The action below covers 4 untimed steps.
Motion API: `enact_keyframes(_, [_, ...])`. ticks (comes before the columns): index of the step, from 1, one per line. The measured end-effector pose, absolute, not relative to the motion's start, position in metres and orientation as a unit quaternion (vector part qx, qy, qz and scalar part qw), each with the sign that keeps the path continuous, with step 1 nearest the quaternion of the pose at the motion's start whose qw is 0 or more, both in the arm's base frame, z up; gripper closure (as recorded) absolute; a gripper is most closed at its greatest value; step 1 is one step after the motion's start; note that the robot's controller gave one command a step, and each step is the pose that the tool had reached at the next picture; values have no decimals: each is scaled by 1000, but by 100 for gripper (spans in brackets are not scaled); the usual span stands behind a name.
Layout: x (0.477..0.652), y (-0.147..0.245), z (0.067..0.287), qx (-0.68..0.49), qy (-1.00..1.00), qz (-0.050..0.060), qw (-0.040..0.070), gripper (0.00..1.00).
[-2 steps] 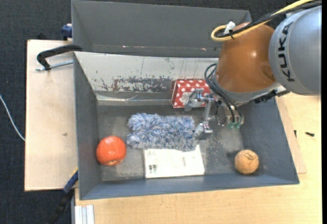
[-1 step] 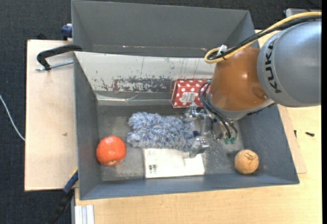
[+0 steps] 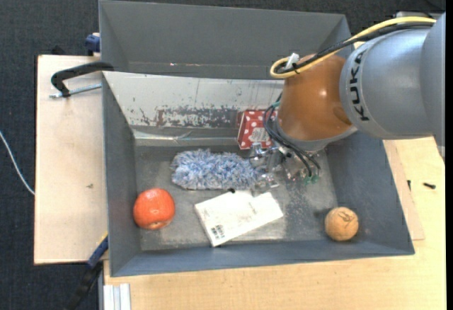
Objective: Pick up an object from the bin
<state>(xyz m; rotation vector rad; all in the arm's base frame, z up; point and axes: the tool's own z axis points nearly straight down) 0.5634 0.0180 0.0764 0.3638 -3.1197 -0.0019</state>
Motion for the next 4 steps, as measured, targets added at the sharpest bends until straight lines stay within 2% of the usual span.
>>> enact_keyframes(1, [563,18,76,116,-993,-1,0,100])
enact_keyframes(2, [563,21,106,110,-994,-1,1,100])
enact_keyframes(3, [566,27,166,105,-994,-1,-1,100])
enact_keyframes(4, [569,27,206,87,-996,-1,-3,100])
